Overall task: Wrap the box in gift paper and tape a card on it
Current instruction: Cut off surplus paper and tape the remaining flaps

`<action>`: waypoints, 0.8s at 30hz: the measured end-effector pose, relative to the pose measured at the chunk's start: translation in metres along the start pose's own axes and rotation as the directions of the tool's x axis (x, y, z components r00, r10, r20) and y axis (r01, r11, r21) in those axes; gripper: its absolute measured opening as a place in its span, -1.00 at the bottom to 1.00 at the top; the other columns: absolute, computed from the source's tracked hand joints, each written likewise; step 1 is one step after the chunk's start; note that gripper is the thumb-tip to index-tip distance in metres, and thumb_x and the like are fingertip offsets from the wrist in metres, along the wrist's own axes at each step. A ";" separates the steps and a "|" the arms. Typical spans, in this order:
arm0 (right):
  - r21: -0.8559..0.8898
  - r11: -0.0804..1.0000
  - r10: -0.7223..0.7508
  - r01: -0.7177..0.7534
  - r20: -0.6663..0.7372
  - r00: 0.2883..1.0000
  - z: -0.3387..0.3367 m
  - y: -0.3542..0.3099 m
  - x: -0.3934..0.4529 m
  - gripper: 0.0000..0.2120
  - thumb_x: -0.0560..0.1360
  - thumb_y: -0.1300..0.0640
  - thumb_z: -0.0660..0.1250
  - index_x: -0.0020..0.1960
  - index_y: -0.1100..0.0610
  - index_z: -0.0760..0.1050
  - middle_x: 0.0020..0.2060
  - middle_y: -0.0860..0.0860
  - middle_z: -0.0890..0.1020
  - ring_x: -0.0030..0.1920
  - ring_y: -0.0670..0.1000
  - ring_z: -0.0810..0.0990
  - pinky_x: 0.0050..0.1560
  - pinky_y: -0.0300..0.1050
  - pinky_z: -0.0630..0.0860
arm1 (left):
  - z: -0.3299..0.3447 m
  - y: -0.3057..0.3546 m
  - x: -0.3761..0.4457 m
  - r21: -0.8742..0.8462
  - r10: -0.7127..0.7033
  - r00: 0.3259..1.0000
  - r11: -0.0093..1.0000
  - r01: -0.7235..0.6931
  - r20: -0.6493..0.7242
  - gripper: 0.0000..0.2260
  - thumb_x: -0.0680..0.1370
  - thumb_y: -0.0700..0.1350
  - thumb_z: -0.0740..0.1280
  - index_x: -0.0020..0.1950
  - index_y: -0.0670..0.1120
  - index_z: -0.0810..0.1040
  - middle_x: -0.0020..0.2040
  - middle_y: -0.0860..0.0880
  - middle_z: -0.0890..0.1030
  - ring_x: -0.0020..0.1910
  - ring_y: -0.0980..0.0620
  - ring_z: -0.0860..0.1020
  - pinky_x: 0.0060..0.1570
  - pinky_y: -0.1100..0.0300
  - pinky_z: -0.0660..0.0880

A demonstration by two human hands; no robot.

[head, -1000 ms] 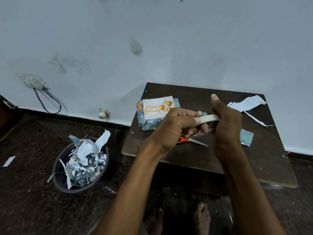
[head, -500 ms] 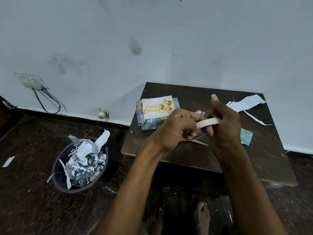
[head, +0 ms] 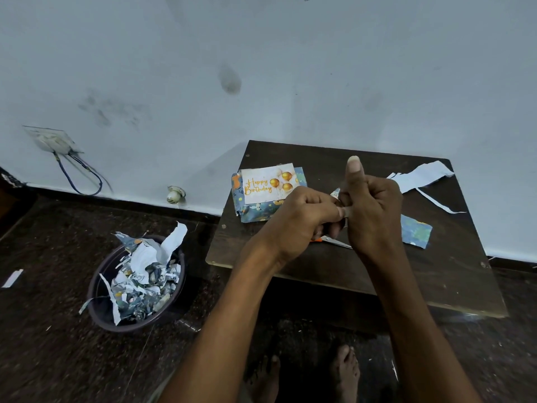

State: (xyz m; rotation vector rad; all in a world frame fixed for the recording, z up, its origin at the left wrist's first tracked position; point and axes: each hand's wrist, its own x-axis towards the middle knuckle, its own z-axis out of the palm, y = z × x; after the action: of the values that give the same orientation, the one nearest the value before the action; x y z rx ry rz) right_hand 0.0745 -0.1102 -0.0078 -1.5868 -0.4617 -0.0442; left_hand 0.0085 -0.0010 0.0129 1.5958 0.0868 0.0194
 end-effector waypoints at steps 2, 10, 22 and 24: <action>0.035 0.999 0.008 -0.009 0.017 1.000 -0.001 0.000 0.000 -0.38 0.69 -0.06 0.14 -0.48 0.22 0.25 -0.59 -0.02 0.28 -0.52 -0.01 0.26 -0.42 -0.10 0.23 | 0.000 0.001 -0.001 0.014 0.008 1.000 1.000 -0.008 0.008 -0.68 0.47 -0.11 0.26 -0.48 -0.11 0.54 -0.42 -0.46 0.42 -0.43 -0.14 0.26 -0.38 0.17 0.28; 0.036 0.999 -0.017 0.017 0.013 1.000 -0.005 -0.001 0.002 -0.36 0.71 -0.02 0.12 -0.45 0.33 0.30 -0.57 0.18 0.30 -0.52 0.15 0.29 -0.43 -0.06 0.24 | -0.002 0.000 -0.002 0.025 0.025 0.999 0.999 -0.026 0.041 -0.72 0.40 -0.12 0.21 -0.40 -0.28 0.55 -0.39 -0.45 0.43 -0.44 -0.01 0.32 -0.36 0.25 0.33; 0.118 0.972 0.211 -0.202 -0.070 0.975 -0.008 0.002 0.009 -0.38 0.61 -0.21 0.19 -0.55 0.08 0.31 -0.60 0.01 0.31 -0.46 0.35 0.30 -0.41 -0.12 0.26 | -0.004 0.000 -0.001 -0.063 0.017 0.996 0.998 -0.011 0.085 -0.74 0.48 -0.15 0.21 -0.27 -0.20 0.64 -0.48 -0.03 0.37 -0.44 0.11 0.31 -0.35 0.31 0.30; 0.083 0.984 0.162 -0.159 -0.025 0.986 -0.007 0.001 0.006 -0.35 0.60 -0.23 0.20 -0.52 0.17 0.38 -0.60 0.16 0.40 -0.50 0.23 0.37 -0.38 -0.08 0.31 | -0.004 -0.003 0.000 -0.054 0.004 1.000 0.999 -0.003 0.023 -0.74 0.47 -0.14 0.21 -0.30 -0.19 0.63 -0.48 -0.03 0.37 -0.45 0.12 0.31 -0.36 0.30 0.28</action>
State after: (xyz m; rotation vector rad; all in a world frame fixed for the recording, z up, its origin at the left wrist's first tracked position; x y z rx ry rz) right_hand 0.0820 -0.1156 -0.0062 -1.5365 -0.3060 0.0719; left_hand 0.0084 0.0032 0.0102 1.5422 0.0656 0.0062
